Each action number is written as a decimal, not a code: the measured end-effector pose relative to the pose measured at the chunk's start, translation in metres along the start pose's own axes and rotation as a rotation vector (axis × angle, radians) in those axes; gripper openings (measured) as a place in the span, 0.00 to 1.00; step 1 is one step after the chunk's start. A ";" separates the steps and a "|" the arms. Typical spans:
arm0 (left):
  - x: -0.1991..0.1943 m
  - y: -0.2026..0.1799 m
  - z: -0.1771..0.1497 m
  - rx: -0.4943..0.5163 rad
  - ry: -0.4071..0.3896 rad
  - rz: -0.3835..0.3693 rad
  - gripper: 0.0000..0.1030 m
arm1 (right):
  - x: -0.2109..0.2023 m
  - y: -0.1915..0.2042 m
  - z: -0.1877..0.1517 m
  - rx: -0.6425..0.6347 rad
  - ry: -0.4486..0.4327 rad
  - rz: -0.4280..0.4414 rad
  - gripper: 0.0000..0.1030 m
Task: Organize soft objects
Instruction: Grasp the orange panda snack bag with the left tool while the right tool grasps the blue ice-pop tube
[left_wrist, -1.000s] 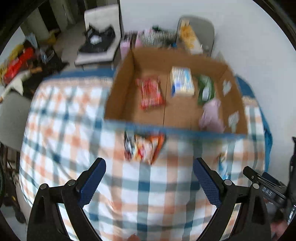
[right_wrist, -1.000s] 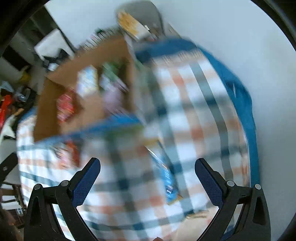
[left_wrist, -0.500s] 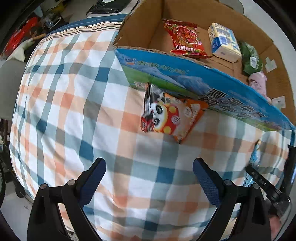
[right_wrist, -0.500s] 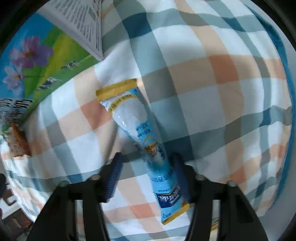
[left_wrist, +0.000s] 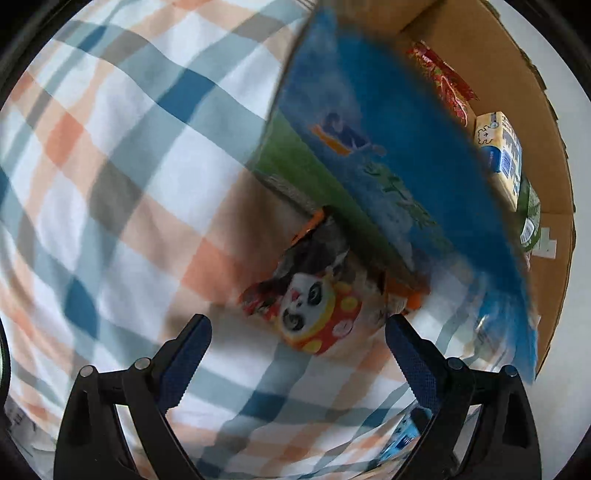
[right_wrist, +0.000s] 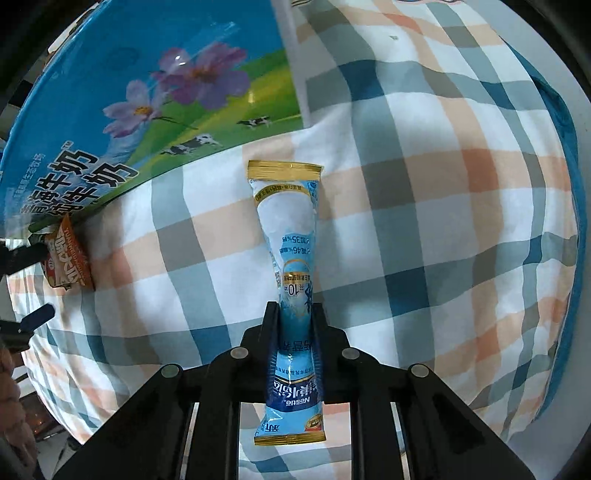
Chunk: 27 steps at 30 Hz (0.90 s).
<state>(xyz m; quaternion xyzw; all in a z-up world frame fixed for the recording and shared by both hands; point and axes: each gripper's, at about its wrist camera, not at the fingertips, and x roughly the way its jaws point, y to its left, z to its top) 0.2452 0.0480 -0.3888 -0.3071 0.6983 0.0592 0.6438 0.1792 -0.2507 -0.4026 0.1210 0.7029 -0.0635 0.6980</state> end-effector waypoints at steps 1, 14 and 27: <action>0.003 0.001 0.000 -0.012 -0.001 -0.015 0.94 | -0.001 0.002 -0.001 -0.001 -0.001 -0.001 0.17; -0.005 0.021 -0.015 -0.020 -0.086 -0.082 0.59 | -0.007 0.058 0.006 -0.060 -0.006 -0.029 0.17; -0.037 -0.019 -0.103 0.497 -0.147 0.223 0.52 | -0.040 0.102 -0.025 -0.141 -0.004 0.085 0.16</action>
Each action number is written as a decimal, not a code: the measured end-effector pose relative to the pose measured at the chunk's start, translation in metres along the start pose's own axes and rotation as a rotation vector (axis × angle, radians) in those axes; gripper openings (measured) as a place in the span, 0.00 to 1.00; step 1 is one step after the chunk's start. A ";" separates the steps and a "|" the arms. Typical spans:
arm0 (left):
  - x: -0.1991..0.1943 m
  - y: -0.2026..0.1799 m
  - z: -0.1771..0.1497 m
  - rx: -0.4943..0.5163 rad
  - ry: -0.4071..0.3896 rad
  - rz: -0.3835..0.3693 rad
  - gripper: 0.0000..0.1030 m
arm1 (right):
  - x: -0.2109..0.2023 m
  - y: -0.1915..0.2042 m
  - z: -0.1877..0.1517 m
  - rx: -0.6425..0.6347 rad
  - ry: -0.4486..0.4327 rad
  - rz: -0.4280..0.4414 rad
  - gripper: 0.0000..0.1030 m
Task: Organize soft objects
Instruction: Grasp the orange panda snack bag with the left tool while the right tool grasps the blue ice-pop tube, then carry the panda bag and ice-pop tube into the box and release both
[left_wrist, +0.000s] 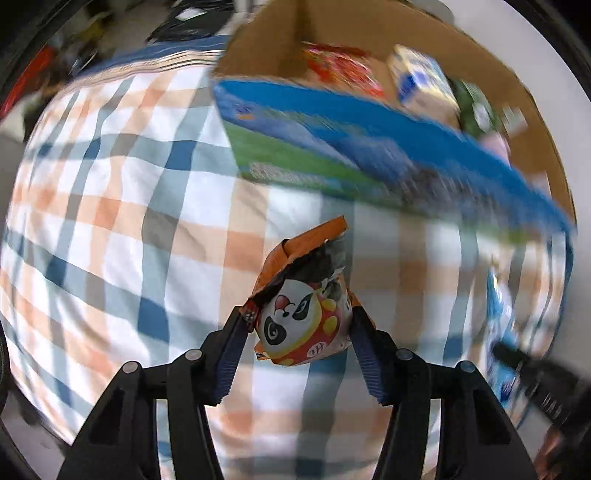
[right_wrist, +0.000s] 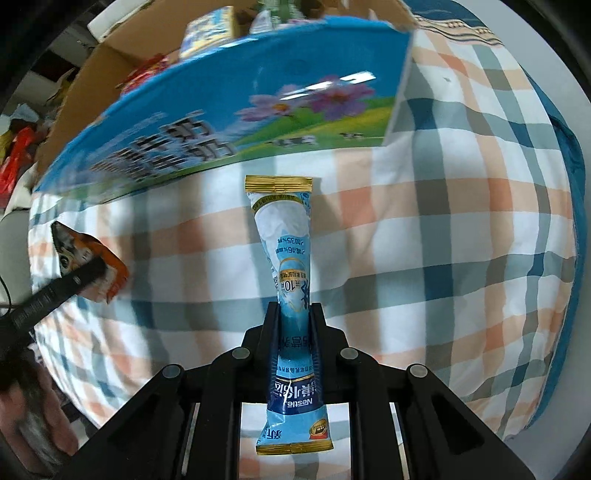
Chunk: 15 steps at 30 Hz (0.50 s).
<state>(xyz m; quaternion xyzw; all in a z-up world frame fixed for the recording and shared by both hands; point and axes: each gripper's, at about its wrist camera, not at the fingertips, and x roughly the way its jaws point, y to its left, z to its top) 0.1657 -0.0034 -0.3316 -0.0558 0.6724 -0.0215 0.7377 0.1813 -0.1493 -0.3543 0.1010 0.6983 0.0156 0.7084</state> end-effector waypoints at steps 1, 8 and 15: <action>-0.001 -0.002 -0.004 0.014 0.018 -0.017 0.52 | 0.003 0.000 -0.001 -0.008 0.004 0.003 0.16; 0.035 0.013 0.000 0.003 0.187 -0.047 0.56 | 0.012 0.008 -0.003 -0.043 0.041 -0.001 0.16; 0.067 0.020 0.017 -0.080 0.185 -0.047 0.61 | 0.027 0.001 -0.012 -0.031 0.048 -0.024 0.16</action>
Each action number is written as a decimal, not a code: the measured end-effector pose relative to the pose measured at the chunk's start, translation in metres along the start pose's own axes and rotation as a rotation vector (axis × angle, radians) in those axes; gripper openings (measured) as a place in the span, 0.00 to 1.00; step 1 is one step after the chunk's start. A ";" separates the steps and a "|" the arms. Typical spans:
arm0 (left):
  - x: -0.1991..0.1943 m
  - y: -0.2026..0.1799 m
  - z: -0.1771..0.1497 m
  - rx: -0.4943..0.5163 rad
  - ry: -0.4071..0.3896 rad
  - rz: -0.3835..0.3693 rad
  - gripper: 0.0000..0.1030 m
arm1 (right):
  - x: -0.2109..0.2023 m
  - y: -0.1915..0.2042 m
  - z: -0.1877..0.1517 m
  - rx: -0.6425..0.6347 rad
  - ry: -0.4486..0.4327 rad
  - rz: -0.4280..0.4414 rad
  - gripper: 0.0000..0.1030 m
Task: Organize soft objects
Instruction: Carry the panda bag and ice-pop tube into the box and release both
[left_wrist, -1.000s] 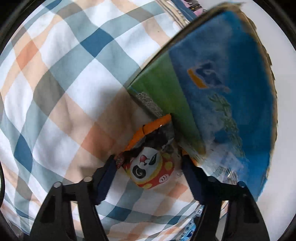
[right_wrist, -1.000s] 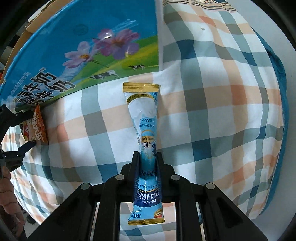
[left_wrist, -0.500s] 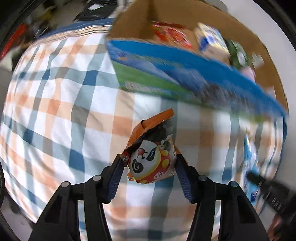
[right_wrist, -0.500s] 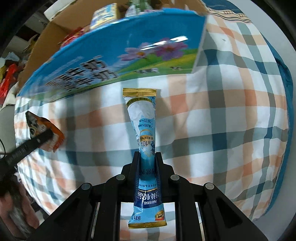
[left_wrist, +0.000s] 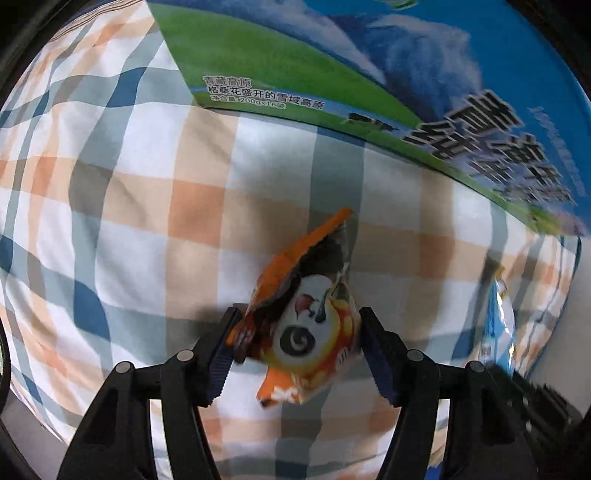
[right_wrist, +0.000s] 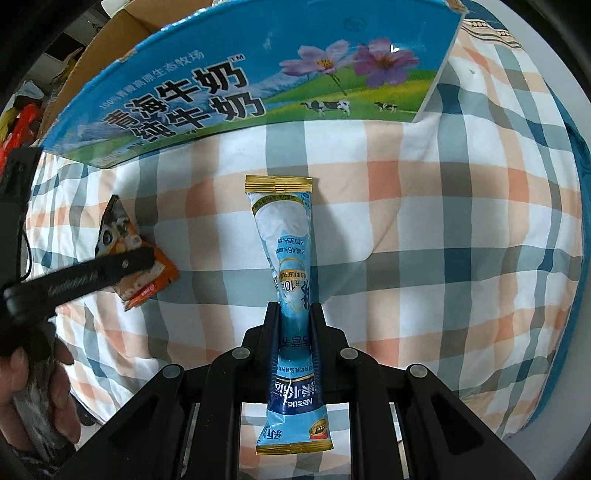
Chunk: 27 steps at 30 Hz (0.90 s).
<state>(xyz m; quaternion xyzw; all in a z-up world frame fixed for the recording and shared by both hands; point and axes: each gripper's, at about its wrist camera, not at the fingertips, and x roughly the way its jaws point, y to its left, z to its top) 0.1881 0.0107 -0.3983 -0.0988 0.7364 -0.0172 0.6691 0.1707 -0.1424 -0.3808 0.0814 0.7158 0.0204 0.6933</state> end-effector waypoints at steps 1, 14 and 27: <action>0.002 0.000 0.001 -0.002 -0.004 0.004 0.61 | 0.001 0.000 -0.001 0.003 0.002 0.000 0.16; -0.070 -0.053 -0.043 0.180 -0.205 0.137 0.46 | -0.032 -0.004 0.002 -0.007 -0.039 0.054 0.16; -0.184 -0.079 -0.049 0.227 -0.379 0.082 0.46 | -0.145 0.012 0.005 -0.055 -0.208 0.126 0.16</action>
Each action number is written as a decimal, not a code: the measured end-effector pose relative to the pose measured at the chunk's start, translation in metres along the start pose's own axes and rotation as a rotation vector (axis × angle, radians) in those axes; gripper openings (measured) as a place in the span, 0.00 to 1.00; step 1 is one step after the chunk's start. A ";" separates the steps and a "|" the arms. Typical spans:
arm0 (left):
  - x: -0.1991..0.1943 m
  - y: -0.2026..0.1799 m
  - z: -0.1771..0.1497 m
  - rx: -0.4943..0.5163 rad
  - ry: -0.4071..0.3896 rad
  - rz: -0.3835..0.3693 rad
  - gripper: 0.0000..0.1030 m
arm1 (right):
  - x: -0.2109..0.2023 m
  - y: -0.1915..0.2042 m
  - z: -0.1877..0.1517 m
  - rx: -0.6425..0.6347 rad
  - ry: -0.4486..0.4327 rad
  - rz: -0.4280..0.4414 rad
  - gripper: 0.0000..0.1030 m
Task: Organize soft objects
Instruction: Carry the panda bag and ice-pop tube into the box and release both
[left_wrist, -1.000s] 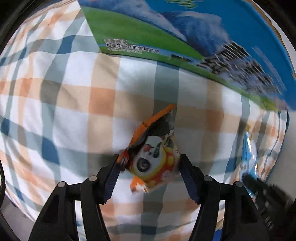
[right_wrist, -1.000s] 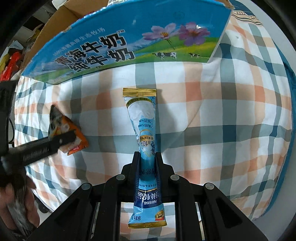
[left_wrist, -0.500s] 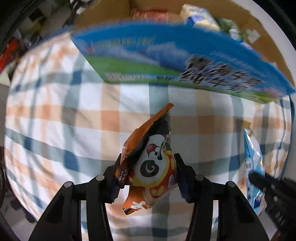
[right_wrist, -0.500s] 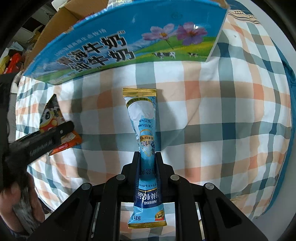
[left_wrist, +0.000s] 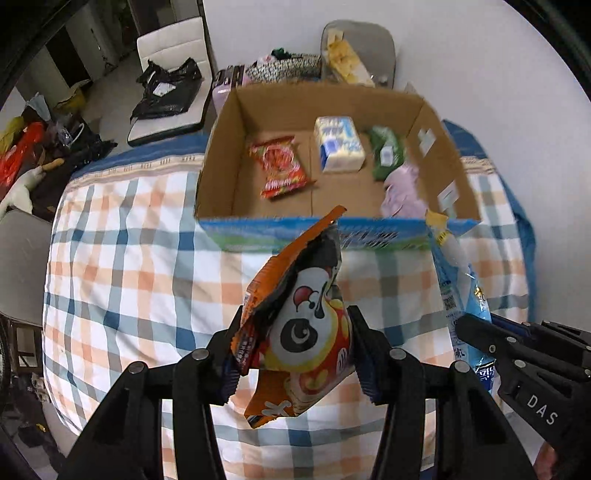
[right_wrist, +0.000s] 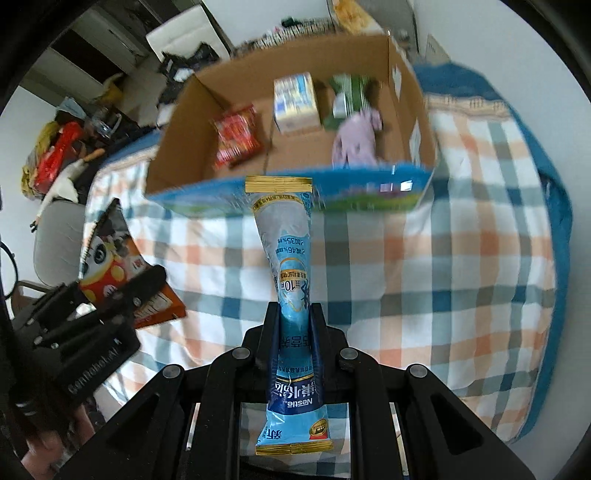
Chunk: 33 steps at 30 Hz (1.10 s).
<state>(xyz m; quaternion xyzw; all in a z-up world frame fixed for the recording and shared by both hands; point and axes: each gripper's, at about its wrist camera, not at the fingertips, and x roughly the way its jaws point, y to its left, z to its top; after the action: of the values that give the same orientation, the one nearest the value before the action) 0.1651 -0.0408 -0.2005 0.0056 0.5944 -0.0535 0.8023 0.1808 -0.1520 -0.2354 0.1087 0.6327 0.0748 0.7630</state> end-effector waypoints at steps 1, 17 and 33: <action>-0.004 0.000 0.003 -0.006 -0.008 -0.008 0.46 | -0.006 0.001 0.002 -0.001 -0.011 0.002 0.16; -0.029 0.000 0.107 0.016 -0.105 -0.070 0.46 | -0.052 0.007 0.078 0.017 -0.129 0.034 0.16; 0.107 0.029 0.205 -0.022 0.177 -0.061 0.46 | 0.060 -0.001 0.193 0.094 -0.005 -0.046 0.16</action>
<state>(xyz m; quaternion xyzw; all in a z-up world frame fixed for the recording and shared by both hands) 0.3941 -0.0350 -0.2442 -0.0165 0.6636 -0.0708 0.7446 0.3815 -0.1512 -0.2587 0.1300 0.6358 0.0274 0.7604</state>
